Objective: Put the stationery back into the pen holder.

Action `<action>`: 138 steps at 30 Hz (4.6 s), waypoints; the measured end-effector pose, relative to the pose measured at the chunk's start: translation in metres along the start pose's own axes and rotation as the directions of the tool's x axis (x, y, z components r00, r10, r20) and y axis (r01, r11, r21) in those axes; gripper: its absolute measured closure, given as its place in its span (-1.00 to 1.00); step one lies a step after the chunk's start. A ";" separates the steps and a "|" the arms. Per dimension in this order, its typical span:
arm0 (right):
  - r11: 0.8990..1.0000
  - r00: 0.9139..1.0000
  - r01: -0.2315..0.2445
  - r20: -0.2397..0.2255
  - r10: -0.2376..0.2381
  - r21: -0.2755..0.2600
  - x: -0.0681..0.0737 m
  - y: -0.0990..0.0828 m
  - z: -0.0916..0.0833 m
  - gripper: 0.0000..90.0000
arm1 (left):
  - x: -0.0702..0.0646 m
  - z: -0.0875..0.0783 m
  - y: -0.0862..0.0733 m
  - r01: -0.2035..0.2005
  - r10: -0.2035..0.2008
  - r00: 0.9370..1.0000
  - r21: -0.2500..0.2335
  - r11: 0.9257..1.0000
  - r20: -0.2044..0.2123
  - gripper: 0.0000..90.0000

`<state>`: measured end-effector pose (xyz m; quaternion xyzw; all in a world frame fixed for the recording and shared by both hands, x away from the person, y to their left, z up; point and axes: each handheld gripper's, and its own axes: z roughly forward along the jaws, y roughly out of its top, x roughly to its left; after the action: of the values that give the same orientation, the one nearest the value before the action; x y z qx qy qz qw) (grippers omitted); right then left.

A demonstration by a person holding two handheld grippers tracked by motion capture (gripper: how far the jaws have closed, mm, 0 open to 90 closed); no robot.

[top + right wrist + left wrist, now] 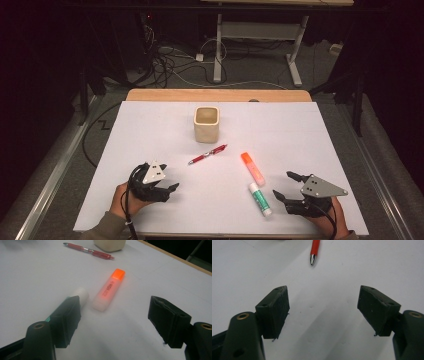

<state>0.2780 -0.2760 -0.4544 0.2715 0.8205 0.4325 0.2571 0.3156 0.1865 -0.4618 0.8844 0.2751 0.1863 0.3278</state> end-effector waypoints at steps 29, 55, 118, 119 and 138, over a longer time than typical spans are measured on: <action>0.999 1.000 0.011 -0.005 -0.011 0.034 0.001 -0.002 0.002 -0.40 | 0.040 0.100 0.118 -0.127 0.010 0.965 0.437 0.891 0.260 0.42; 0.982 0.975 0.188 0.119 -0.188 0.008 0.018 0.018 0.013 -0.63 | 0.021 0.071 0.118 -0.123 0.042 0.954 0.262 0.957 0.297 0.72; 0.603 0.527 0.717 0.294 -0.797 0.349 0.087 0.048 0.107 0.78 | -0.046 0.069 0.173 -0.189 0.113 0.918 0.169 0.967 0.380 0.43; 0.607 0.530 0.716 0.296 -0.794 0.345 0.084 0.048 0.106 0.78 | -0.044 0.065 0.172 -0.178 0.113 0.923 0.149 0.973 0.368 0.40; 0.861 0.785 0.486 0.358 -0.505 0.148 0.037 0.061 0.077 0.78 | -0.014 0.024 0.068 -0.028 0.034 0.996 -0.079 0.997 0.086 -0.29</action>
<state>0.3154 -0.1785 -0.4477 0.1325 0.8060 0.2681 0.5108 0.3421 0.1235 -0.4346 0.8825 0.2393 0.1631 0.3706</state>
